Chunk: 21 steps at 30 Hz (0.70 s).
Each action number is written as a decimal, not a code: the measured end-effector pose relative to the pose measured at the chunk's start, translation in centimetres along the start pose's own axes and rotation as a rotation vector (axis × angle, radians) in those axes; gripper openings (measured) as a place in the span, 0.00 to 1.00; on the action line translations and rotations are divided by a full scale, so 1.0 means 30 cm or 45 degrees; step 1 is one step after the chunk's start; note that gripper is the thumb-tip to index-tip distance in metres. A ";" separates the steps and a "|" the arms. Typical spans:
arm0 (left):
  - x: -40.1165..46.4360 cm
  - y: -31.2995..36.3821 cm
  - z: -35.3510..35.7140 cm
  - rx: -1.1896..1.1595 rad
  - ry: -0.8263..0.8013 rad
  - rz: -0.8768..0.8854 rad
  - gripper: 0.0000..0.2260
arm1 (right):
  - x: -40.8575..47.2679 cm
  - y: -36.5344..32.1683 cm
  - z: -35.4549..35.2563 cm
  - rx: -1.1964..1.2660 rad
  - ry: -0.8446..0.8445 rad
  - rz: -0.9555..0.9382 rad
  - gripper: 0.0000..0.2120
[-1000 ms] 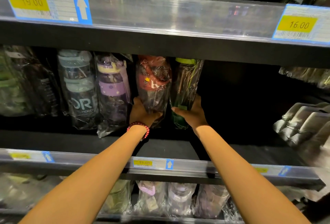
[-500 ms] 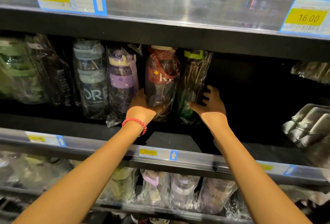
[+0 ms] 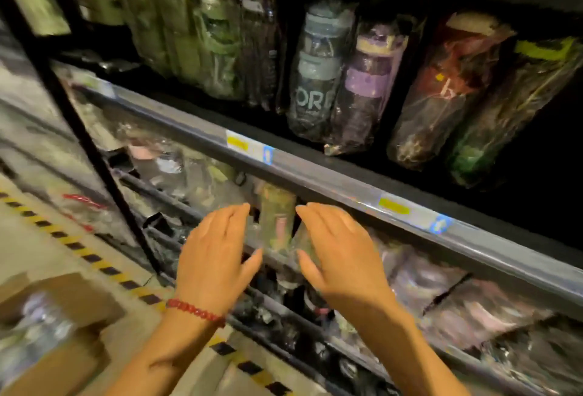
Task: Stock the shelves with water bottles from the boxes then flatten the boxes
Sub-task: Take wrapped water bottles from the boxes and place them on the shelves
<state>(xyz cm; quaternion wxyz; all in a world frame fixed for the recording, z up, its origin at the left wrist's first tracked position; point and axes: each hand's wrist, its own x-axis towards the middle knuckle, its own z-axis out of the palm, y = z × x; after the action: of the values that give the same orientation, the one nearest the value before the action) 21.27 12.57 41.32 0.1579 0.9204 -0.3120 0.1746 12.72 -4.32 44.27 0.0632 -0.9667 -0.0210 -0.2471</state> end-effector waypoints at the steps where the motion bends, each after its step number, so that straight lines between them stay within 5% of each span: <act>1: -0.072 -0.059 0.000 0.045 -0.071 -0.080 0.31 | -0.004 -0.061 0.052 0.023 -0.026 -0.045 0.26; 7: -0.561 -0.325 0.028 0.052 -0.394 -0.571 0.28 | -0.129 -0.388 0.380 0.087 -0.365 -0.120 0.18; 21: -1.189 -0.547 -0.173 0.064 -0.378 -1.404 0.31 | -0.304 -0.979 0.653 0.263 -0.768 -0.645 0.30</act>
<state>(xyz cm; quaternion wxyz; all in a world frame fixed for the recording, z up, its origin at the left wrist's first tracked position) 3.92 45.56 27.96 0.1582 0.9653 0.1998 -0.0573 11.94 27.28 26.13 0.0880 -0.9486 -0.3009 0.0434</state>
